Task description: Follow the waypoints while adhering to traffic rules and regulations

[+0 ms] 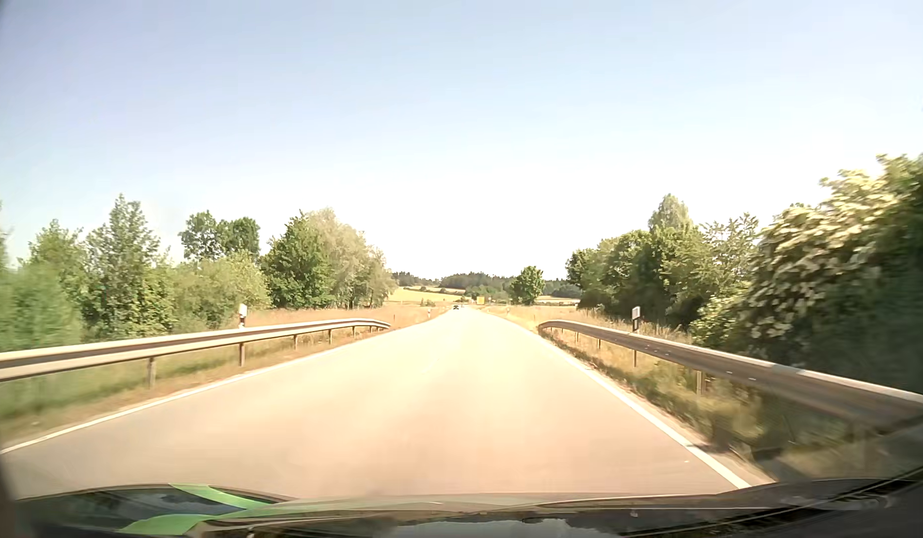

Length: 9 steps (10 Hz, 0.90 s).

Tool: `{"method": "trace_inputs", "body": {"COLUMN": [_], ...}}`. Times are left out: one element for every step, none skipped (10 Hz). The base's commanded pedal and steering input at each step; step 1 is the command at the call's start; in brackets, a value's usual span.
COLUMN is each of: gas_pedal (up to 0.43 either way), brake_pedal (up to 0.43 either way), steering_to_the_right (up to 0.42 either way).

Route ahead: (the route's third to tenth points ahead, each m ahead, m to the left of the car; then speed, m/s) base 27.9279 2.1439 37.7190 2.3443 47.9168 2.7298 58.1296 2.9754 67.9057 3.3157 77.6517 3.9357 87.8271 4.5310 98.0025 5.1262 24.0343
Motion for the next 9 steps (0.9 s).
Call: {"method": "trace_inputs", "body": {"gas_pedal": [0.248,0.26,0.26,0.26,0.248,0.228,0.228,0.228,0.228], "brake_pedal": [0.0,0.0,0.0,0.0,0.0,0.0,0.0,0.0,0.0], "steering_to_the_right": [-0.005,-0.005,-0.005,-0.005,-0.005,-0.005,-0.005,-0.005,-0.005]}}
